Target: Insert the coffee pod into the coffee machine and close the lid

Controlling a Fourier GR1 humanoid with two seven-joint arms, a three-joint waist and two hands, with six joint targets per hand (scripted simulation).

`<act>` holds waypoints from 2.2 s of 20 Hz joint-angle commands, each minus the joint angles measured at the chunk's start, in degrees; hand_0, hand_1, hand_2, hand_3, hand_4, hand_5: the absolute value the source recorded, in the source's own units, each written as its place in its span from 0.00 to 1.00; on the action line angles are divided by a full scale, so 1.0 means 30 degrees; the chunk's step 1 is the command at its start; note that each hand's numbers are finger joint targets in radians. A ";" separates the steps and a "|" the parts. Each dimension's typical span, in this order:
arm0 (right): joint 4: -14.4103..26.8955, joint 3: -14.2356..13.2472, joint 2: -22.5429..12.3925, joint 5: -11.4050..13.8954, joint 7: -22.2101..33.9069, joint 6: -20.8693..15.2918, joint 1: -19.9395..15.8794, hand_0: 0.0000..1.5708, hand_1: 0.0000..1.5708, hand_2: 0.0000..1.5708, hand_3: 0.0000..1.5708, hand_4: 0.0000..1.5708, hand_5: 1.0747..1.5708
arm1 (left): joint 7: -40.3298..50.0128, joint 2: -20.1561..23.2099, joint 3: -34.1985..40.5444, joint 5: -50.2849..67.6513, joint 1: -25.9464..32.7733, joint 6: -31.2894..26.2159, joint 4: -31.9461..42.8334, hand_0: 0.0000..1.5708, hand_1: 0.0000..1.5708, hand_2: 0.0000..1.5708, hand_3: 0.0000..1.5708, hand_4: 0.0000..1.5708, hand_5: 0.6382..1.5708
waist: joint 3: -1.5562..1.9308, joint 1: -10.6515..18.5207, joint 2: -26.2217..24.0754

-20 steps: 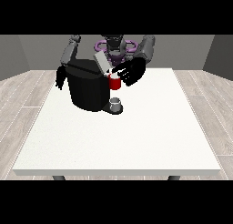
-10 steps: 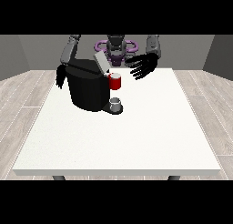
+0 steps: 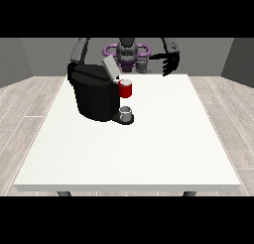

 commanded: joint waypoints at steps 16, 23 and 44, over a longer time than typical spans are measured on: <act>-1.2478 0.8043 0.2898 0.3518 0.5236 -0.2723 0.1364 0.00 0.00 0.00 0.00 0.11 1.00 | -0.0697 0.1381 0.1289 0.1672 0.7033 -0.1027 -0.0264 0.00 0.00 0.00 0.00 0.14 1.00 | 0.0010 -0.2487 -0.4423; -1.4334 0.7817 0.2841 0.4945 0.5972 -0.3866 0.0253 0.00 0.00 0.00 0.00 0.30 1.00 | -0.1318 0.0712 0.0374 0.2535 0.6936 -0.1618 -0.2569 0.00 0.00 0.00 0.00 0.13 1.00 | 0.0021 -0.0666 -0.1242; -0.9163 0.3765 0.2233 0.5571 0.7500 -0.6631 -0.7086 0.00 0.00 0.00 0.00 0.26 1.00 | -0.0584 0.0239 -0.1402 0.3474 0.7261 -0.1174 -0.7042 0.00 0.00 0.00 0.00 0.20 1.00 | 0.0023 0.1391 0.2289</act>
